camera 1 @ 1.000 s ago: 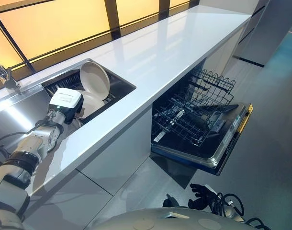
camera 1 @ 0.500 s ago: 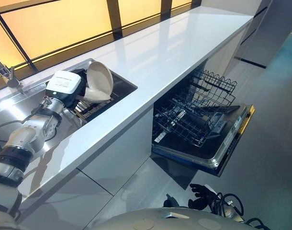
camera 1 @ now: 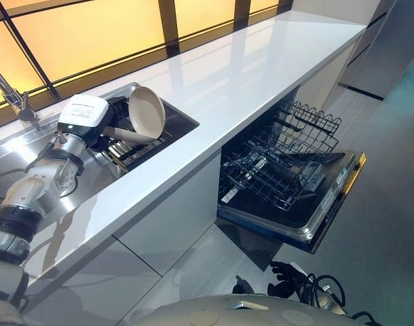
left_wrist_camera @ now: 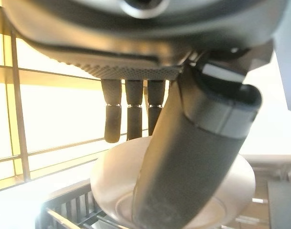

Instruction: Pick up plates and place into dishwasher.

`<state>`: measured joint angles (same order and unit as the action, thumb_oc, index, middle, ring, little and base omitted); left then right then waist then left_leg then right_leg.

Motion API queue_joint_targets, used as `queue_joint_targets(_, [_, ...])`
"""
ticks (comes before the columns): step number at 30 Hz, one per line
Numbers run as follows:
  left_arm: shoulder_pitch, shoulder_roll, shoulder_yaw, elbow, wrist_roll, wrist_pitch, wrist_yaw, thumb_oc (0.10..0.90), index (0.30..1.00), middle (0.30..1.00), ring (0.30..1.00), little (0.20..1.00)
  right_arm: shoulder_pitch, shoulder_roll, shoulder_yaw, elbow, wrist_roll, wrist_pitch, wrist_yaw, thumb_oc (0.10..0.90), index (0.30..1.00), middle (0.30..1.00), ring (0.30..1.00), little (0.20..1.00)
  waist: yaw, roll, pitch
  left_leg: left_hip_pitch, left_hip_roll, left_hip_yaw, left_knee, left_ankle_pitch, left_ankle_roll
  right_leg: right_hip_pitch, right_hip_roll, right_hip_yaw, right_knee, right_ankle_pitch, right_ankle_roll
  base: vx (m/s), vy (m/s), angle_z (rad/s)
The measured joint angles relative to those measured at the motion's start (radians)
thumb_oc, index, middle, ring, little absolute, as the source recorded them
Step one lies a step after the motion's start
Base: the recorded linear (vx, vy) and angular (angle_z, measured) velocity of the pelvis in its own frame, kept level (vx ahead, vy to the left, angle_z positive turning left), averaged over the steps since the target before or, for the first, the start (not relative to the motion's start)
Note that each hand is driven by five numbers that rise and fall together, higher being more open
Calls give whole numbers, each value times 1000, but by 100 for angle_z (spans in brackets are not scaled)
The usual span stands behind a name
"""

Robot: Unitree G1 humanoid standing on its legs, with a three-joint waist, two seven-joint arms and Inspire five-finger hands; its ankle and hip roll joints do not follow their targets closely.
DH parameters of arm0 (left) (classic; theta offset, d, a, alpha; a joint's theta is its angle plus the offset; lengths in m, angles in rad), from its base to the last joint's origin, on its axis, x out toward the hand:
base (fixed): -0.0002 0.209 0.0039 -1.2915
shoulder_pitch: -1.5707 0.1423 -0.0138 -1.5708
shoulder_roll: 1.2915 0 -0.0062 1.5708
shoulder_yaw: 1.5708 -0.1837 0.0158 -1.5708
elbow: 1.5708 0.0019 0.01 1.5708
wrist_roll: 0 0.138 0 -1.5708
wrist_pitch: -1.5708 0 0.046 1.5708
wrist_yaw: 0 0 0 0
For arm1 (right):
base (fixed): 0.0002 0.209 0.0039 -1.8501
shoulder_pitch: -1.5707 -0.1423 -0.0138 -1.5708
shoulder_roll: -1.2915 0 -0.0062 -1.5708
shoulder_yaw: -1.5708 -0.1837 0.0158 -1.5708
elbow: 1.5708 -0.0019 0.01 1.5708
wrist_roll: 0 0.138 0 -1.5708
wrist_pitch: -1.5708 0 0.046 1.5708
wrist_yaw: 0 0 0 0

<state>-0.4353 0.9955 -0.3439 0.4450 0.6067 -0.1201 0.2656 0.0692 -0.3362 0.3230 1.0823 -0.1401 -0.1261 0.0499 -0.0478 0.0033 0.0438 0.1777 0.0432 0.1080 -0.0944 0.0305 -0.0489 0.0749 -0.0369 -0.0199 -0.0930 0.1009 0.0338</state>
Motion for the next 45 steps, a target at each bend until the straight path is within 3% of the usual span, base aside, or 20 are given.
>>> queue_joint_targets(5, [18, 0, 79, -40, -70, 1, 57, 193, 380, 380, 380, 293, 18, -4, 0, -67, 6, 4, -4, 800, 900, 900, 900, 900, 0, -1, 0, -1, 0, -2, 0, 0, 0, 1, 0, -7, 2, 2, -3, 0, 0, 0])
queue_joint_targets(9, [75, 0, 167, -138, -95, 2, 109, 191, 378, 378, 378, 291, 56, -3, 1, -233, 54, 4, -3, 800, 900, 900, 900, 900, 1, 0, 0, -1, 0, -5, 0, 0, 0, 1, 0, -8, 2, 2, -3, 0, 0, 0])
queue_joint_targets(16, [132, -2, 243, -249, -97, -8, 176, 169, 359, 359, 359, 269, 78, 1, 1, -563, 252, -23, -8, 800, 900, 900, 900, 900, 2, 0, 0, -2, -1, -7, 0, 1, 1, 1, -1, -7, -1, 0, 0, 0, 0, 0])
queue_joint_targets(19, [138, -2, 246, -265, -97, -13, 200, 111, 309, 309, 309, 211, 75, 19, -12, -694, 380, -52, -77, 800, 900, 900, 900, 900, 3, 0, 0, -2, -2, -10, 0, 2, 1, 1, -2, -7, -2, 0, 1, 0, 0, 0])
queue_joint_targets(22, [177, -3, 275, -314, -95, -38, 227, 100, 300, 300, 300, 200, 74, 49, -55, -829, 386, -60, -258, 800, 900, 900, 900, 900, 1, 0, 0, -6, -4, -10, 0, 2, 2, -2, -3, -6, 2, 2, -3, 0, 0, 0])
queue_joint_targets(29, [211, -3, 285, -448, -94, -60, 246, 100, 300, 300, 300, 200, 25, 25, -214, -1027, 219, -54, -645, 800, 900, 900, 900, 900, 14, 4, 1, -4, -6, -1, 0, 2, 4, -4, -5, 4, 2, 2, -1, -8, 3, -3])
queue_joint_targets(32, [211, -3, 303, -519, -96, -81, 245, 100, 300, 300, 300, 200, -26, -88, -242, -1078, 47, -56, -762, 800, 900, 900, 900, 900, 16, 17, 6, -6, -7, -1, 0, 2, 4, -5, -5, 4, 2, 2, -1, -6, -2, -1])
queue_joint_targets(35, [211, -3, 313, -565, -102, -113, 238, 100, 300, 300, 300, 200, -70, -206, -256, -1147, -87, -64, -751, 800, 900, 900, 900, 900, 20, 29, 5, -8, -5, -4, 0, 2, 4, -4, -4, 3, 2, 2, -1, -12, -8, 0])
queue_joint_targets(38, [207, -3, 314, -610, -120, -166, 199, 100, 300, 300, 300, 200, -170, -352, -257, -1215, -205, -101, -655, 800, 900, 900, 900, 900, 21, 34, 4, -8, -5, -15, 0, 3, 3, -3, -3, -1, 2, 1, 0, -17, -10, 2])
queue_joint_targets(42, [200, -3, 313, -636, -151, -200, 159, 100, 300, 300, 300, 200, -272, -442, -235, -1253, -270, -162, -557, 800, 900, 900, 900, 900, 27, 31, 4, -8, -6, -25, 1, 4, 2, -1, -5, -14, 2, -2, 3, -22, -16, 8])
queue_joint_targets(45, [164, -3, 306, -636, -180, -211, 133, 100, 300, 300, 300, 200, -333, -495, -188, -1252, -305, -170, -487, 800, 900, 900, 900, 900, 43, 26, 5, -11, -7, -31, 1, 5, 2, -1, -7, -19, 2, -2, 3, -24, -19, 7])
